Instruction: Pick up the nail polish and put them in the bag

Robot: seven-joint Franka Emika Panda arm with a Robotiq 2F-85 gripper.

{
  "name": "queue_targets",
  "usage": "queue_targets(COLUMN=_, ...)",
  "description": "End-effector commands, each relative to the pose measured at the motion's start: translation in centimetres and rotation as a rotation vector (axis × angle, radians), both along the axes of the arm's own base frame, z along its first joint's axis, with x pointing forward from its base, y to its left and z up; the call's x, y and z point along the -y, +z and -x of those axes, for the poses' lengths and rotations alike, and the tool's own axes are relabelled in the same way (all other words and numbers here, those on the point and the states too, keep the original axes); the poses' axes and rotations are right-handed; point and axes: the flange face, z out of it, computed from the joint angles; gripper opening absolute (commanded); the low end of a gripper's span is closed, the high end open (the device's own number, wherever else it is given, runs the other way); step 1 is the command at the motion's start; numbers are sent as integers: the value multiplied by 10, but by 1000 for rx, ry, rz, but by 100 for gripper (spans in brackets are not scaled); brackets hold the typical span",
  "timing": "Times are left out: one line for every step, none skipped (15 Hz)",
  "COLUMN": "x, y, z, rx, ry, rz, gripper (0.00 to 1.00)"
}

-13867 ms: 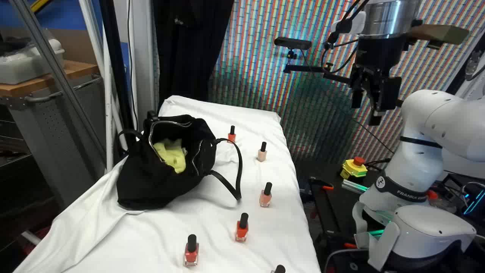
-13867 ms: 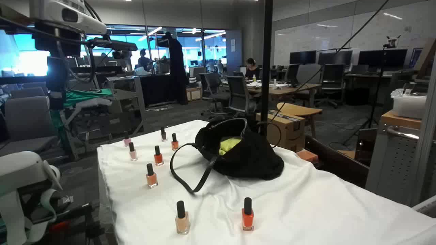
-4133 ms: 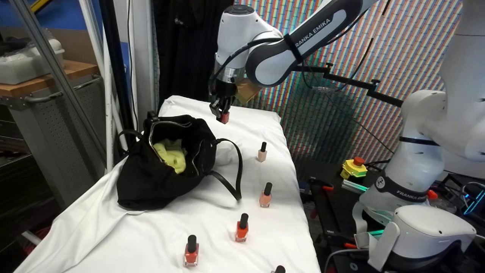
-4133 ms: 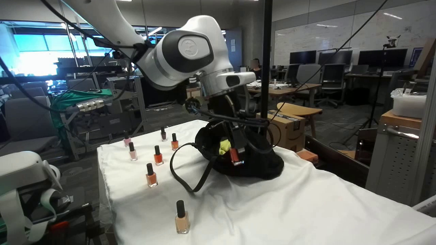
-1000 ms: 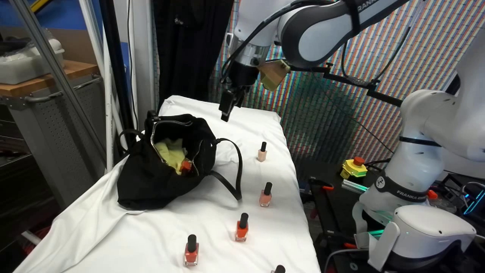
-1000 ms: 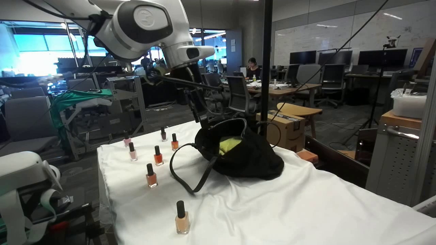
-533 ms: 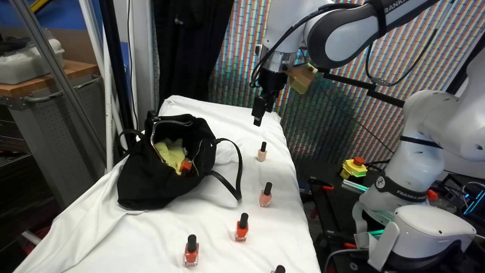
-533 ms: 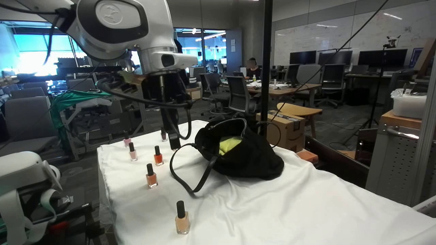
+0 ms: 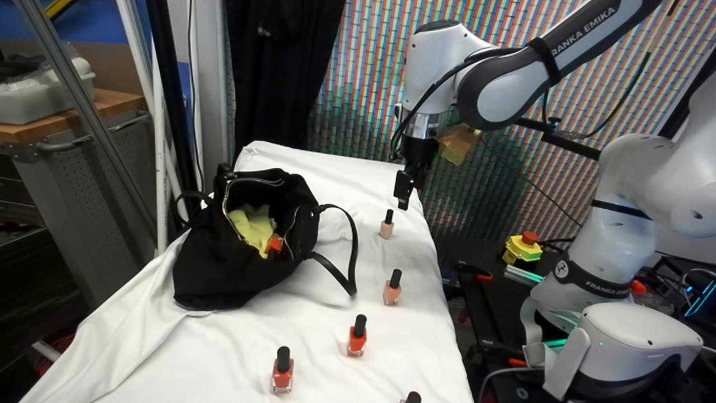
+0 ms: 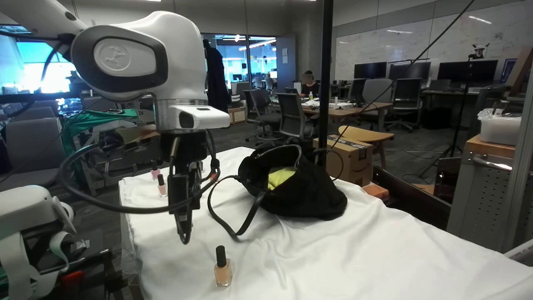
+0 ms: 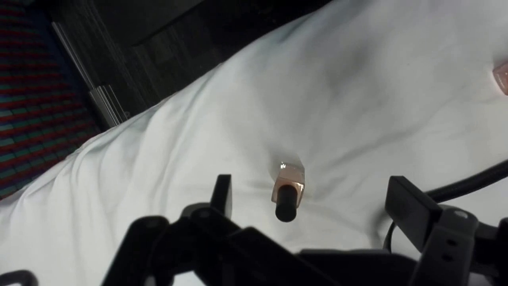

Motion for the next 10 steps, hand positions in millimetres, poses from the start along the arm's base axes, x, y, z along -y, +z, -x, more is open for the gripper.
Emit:
queue_targets(x=8, y=-17, z=1, rx=15, ry=-24, rz=-45, gripper=100)
queue_targets(x=8, y=-22, z=-1, rx=17, ry=-26, rz=-60, gripper=100)
queue_targets(x=9, y=-26, z=-3, rx=19, ry=-29, rz=-70, gripper=100)
queue_targets(x=10, y=-32, z=-5, rx=17, ry=-26, rz=-83, gripper=100)
queue_targets(x=11, y=-37, z=-7, rx=20, ry=-29, rz=-93, gripper=100)
queue_targets(x=13, y=-42, z=-9, rx=21, ry=-30, rz=-100, gripper=100)
queue_targets(x=15, y=-47, z=-11, rx=18, ry=-30, rz=-109, gripper=100)
queue_targets(x=17, y=-52, z=-12, rx=19, ry=-25, rz=-112, gripper=100)
queue_targets(x=20, y=-57, z=-14, rx=16, ry=-10, rz=-116, gripper=100)
queue_targets(x=23, y=-63, z=-16, rx=16, ry=2, rz=-116, gripper=100)
